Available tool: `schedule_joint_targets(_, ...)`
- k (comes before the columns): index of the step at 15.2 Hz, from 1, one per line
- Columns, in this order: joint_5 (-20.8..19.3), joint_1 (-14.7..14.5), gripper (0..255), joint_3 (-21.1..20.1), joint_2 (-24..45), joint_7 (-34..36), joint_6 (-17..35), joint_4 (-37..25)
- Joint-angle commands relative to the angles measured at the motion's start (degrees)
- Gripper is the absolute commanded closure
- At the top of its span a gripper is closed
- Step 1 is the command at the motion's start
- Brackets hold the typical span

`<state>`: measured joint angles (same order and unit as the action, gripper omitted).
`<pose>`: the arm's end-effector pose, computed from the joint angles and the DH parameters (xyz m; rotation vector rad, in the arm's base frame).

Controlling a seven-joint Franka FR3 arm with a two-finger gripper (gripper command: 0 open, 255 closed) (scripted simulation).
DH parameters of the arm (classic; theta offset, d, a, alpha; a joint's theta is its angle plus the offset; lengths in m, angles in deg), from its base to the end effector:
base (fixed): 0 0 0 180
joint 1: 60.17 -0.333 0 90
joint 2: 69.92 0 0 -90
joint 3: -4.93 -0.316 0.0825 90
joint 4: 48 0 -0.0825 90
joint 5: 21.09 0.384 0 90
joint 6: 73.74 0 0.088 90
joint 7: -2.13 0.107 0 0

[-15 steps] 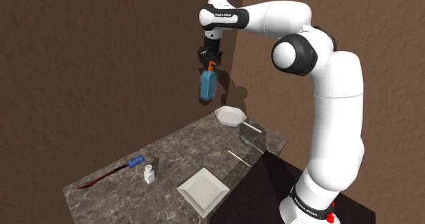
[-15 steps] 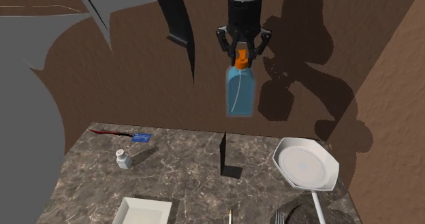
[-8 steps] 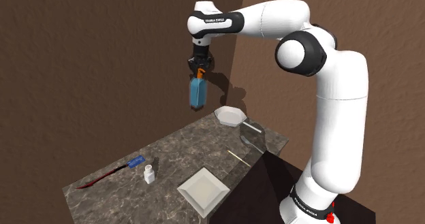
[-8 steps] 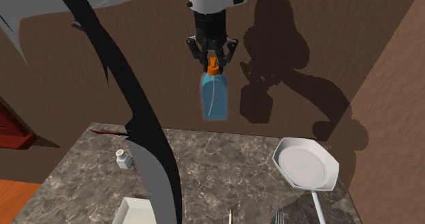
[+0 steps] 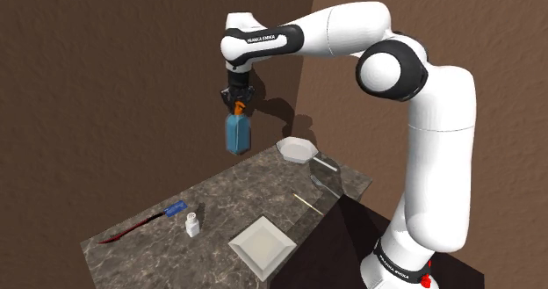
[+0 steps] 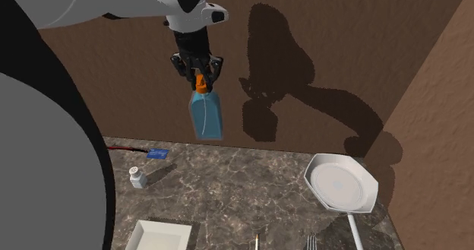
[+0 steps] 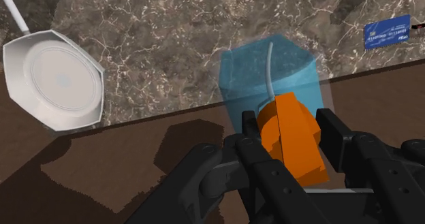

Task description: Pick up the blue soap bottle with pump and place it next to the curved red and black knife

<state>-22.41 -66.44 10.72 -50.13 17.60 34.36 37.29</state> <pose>0.6700 0.0129 0.4810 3.0684 -0.3828 0.0953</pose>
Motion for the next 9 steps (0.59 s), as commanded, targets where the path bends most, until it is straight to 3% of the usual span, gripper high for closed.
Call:
schedule_joint_targets(1, -0.3, -1.48, 255, -0.66, 0.65, 2.29, 0.94, 0.33)
schedule_joint_targets(9, -1.49, -7.58, 255, -3.12, 5.1, 11.25, 3.48, -1.11)
